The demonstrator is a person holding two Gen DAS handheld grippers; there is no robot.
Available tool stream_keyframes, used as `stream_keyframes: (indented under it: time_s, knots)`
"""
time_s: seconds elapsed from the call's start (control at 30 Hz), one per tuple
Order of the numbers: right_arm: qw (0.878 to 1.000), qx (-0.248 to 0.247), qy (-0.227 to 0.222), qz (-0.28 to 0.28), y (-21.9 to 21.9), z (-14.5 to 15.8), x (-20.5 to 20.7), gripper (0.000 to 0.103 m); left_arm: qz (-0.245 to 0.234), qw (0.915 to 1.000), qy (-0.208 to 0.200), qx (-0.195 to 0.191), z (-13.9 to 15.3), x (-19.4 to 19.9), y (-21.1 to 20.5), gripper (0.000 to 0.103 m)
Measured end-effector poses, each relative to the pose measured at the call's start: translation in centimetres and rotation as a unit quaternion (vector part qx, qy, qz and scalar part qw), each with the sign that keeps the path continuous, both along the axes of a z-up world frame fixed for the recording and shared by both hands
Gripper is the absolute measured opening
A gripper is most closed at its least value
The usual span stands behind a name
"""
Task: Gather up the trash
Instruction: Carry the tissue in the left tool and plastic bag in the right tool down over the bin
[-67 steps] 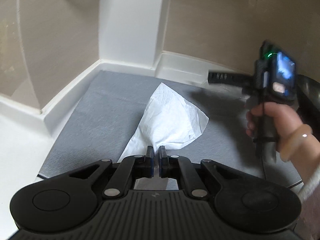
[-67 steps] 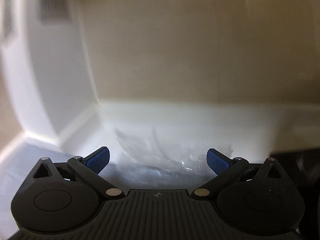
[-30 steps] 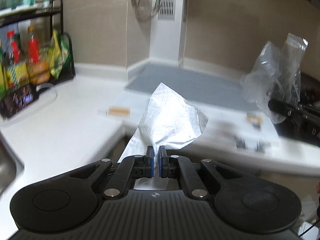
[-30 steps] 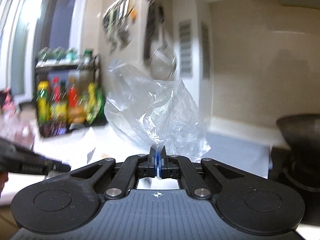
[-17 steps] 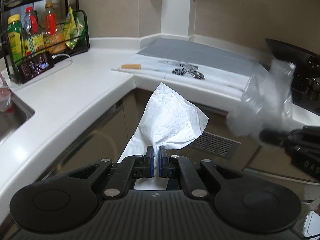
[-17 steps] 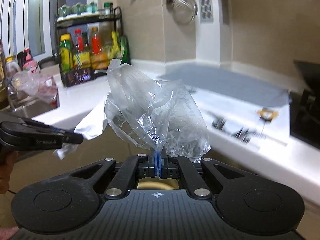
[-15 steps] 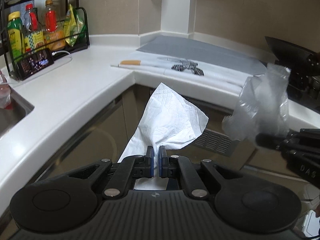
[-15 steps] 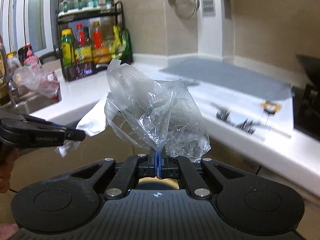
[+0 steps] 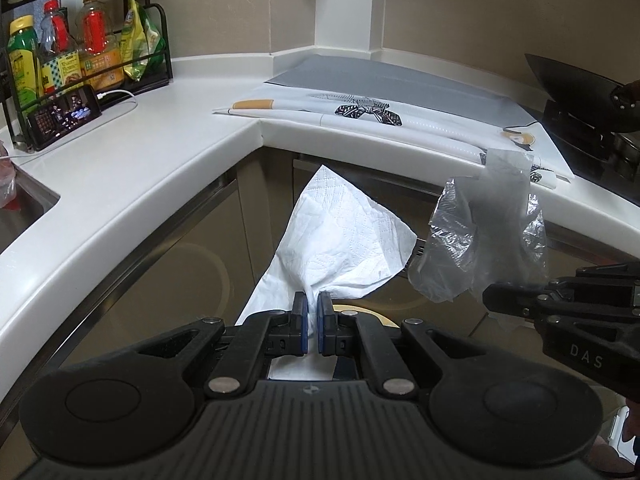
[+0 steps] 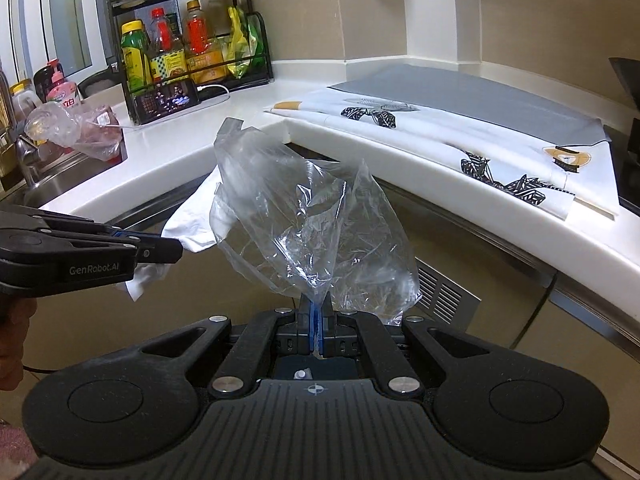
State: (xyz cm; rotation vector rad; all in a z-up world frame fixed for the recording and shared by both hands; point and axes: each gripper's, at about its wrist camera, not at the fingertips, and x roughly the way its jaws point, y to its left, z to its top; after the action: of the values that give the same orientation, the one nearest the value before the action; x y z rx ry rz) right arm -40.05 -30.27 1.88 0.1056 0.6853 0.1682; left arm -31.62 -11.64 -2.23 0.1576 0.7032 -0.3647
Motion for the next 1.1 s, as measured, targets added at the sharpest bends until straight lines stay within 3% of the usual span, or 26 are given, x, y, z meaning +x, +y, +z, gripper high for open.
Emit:
stream_keyframes:
  time_s: [1.1]
  knots:
    - [0.999, 0.000, 0.041, 0.012, -0.5, -2.2, 1.7, 0.002, 0.013, 0.9994, 0.031, 0.005, -2.4, 1.5, -0.1, 0.004]
